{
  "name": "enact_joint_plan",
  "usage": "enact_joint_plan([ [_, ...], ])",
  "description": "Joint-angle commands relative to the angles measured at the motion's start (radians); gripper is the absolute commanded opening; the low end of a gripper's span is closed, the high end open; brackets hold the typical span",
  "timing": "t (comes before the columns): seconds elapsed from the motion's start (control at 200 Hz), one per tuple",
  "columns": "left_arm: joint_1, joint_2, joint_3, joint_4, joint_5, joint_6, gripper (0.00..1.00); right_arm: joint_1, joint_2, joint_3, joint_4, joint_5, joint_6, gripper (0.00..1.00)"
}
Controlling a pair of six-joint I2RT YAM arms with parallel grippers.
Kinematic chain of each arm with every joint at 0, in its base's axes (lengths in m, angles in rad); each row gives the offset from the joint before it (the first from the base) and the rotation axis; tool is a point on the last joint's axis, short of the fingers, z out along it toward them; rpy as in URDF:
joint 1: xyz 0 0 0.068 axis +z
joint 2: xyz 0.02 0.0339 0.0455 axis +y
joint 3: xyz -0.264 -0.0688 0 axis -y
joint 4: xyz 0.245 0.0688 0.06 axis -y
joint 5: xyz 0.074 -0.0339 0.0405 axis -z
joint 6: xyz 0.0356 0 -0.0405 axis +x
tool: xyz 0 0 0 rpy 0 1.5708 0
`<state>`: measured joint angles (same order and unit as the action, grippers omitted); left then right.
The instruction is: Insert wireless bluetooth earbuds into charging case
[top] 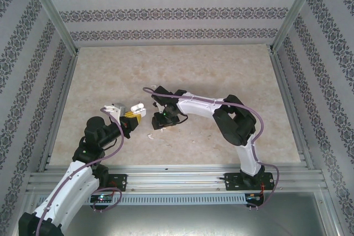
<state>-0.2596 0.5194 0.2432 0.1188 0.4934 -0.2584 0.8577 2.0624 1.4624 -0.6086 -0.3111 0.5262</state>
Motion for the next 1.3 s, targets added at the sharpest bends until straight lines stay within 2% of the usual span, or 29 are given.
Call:
enact_joint_plan([
  [0.0,0.014,-0.012,-0.001,0.012,0.004,-0.019,0.0,0.004,-0.003,-0.038,0.021,-0.033,0.031,0.48],
  [0.345,0.014,-0.01,0.01,-0.001,0.01,-0.016,0.0,0.017,-0.088,-0.121,0.067,-0.041,0.148,0.51],
  [0.679,0.014,-0.003,0.037,-0.046,0.009,0.002,0.0,0.017,-0.127,-0.062,-0.019,0.025,0.159,0.52],
  [0.889,0.014,0.006,0.036,-0.047,0.006,0.007,0.0,0.017,-0.087,0.007,-0.105,0.094,0.102,0.52],
  [1.154,0.013,0.005,0.024,-0.006,-0.004,-0.033,0.0,0.018,0.019,0.109,-0.166,0.077,0.051,0.52],
  [1.294,0.014,0.035,0.054,-0.048,0.005,0.024,0.0,0.017,0.052,0.171,-0.224,0.118,0.008,0.52],
])
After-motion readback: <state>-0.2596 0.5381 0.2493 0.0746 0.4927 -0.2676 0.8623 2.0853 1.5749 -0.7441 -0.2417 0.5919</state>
